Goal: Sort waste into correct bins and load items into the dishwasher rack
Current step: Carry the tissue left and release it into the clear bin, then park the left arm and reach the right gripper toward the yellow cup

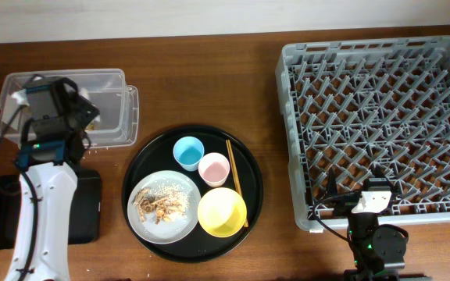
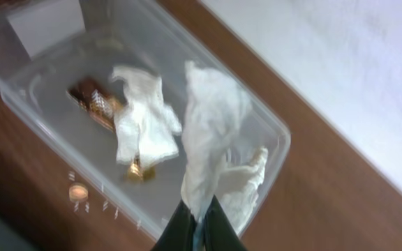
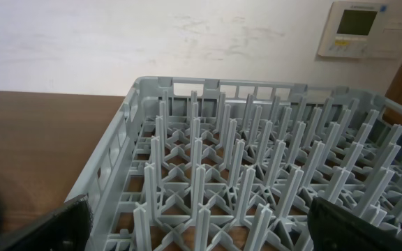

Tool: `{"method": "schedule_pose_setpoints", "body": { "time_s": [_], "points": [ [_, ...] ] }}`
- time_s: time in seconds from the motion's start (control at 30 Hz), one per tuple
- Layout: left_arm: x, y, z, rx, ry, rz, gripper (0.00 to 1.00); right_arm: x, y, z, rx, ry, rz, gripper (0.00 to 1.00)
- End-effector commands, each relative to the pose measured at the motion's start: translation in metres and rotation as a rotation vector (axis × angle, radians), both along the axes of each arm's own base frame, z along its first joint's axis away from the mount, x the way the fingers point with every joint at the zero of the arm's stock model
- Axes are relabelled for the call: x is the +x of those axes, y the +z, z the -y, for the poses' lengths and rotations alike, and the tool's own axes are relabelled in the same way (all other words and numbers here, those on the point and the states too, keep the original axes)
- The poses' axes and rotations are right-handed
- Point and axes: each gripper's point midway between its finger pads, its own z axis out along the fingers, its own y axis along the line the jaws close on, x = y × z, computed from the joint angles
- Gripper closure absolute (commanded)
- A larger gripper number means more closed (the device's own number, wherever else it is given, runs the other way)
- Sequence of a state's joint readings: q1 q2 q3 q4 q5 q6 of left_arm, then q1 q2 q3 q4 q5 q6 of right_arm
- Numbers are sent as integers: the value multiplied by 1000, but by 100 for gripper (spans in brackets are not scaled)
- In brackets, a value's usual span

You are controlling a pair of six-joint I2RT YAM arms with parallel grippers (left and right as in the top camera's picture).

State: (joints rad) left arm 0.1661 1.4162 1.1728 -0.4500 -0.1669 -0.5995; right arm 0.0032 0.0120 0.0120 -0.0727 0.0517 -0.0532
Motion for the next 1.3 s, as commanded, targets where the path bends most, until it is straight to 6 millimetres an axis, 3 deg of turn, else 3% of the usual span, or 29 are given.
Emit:
{"method": "schedule_pose_setpoints", "body": {
  "time_s": [0.0, 0.13, 0.2, 0.27, 0.3, 0.37, 0.47, 0.5, 0.57, 0.67, 0.77, 0.83, 0.97, 1.07, 1.27],
  "points": [
    [16, -1, -26, 14, 88, 52, 96, 0, -3, 1, 1, -7, -7, 1],
    [40, -16, -34, 18, 94, 80, 91, 0, -3, 1, 1, -6, -7, 1],
    [50, -25, -36, 19, 94, 87, 80, 0, -3, 1, 1, -6, -7, 1],
    [52, -30, -36, 19, 94, 80, 71, 0, -3, 1, 1, -7, -7, 1],
    [52, -30, -36, 19, 94, 79, 61, 0, -3, 1, 1, -6, -6, 1],
    [52, -29, -36, 20, 94, 85, 59, 0, -3, 1, 1, -6, -7, 1],
    [51, -27, -36, 20, 93, 87, 45, 0, -3, 1, 1, -7, -7, 1],
    [48, -25, -35, 17, 90, 82, 44, 0, -3, 1, 1, -7, -7, 1],
    [37, -12, -31, 11, 84, 82, 44, 0, -3, 1, 1, -6, -6, 1],
    [10, 26, -26, 19, 85, 119, 27, 0, -3, 1, 1, -7, -6, 1],
    [-51, 44, -24, 12, 118, 46, 21, 0, -3, 1, 1, -7, -7, 1],
    [-93, 45, -30, -11, 172, -13, 1, 0, -3, 1, 1, -6, -7, 1],
    [-154, 42, -46, -34, 286, -99, 1, 0, -3, 1, 1, -7, -7, 1],
    [-175, 35, -50, -56, 326, -150, 1, 0, -3, 1, 1, -6, -7, 1],
    [-193, 18, -42, -86, 326, -257, 1, 0, -3, 1, 1, -6, -7, 1]
  ]
}}
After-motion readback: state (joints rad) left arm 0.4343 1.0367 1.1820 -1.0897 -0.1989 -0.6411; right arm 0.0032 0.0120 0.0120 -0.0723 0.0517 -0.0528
